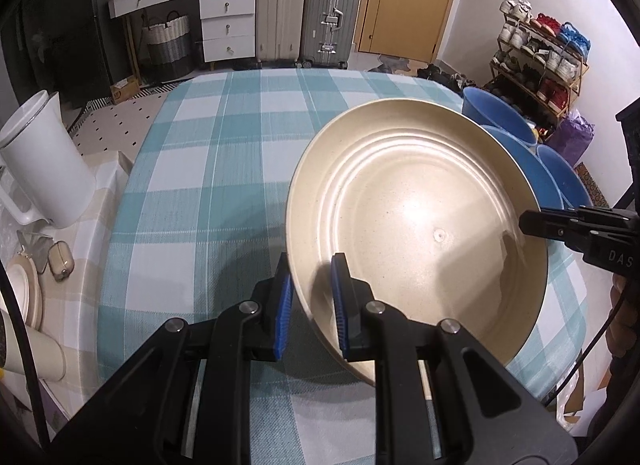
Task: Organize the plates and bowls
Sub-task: 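Carry the left tool's cream plate toward the right tool's plate while the right tool holds its plate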
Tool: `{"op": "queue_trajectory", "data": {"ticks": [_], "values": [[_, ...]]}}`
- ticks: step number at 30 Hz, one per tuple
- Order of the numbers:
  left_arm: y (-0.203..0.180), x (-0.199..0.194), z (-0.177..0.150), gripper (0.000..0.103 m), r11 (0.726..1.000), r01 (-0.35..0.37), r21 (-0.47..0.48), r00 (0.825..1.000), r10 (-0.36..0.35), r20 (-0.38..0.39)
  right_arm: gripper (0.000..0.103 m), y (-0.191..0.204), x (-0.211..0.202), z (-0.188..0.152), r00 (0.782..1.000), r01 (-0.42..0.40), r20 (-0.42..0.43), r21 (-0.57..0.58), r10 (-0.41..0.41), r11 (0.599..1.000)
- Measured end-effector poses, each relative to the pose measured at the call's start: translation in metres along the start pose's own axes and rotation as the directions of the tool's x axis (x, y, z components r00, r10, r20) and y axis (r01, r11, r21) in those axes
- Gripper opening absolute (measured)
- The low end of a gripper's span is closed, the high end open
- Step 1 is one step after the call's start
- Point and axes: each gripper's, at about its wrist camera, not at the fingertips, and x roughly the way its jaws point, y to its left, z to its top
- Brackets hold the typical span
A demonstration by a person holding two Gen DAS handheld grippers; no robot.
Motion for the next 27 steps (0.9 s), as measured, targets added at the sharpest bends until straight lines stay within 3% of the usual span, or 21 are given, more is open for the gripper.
{"op": "queue_trajectory", "data": {"ticks": [27], "values": [[-0.018,0.06,-0.021,0.016,0.996,-0.027,0.083,0.996,0.033,-0.079,0.015,-0.019,0.024,-0.035,0.997,0.071,-0.039,0.05,-0.069,0.996]]}}
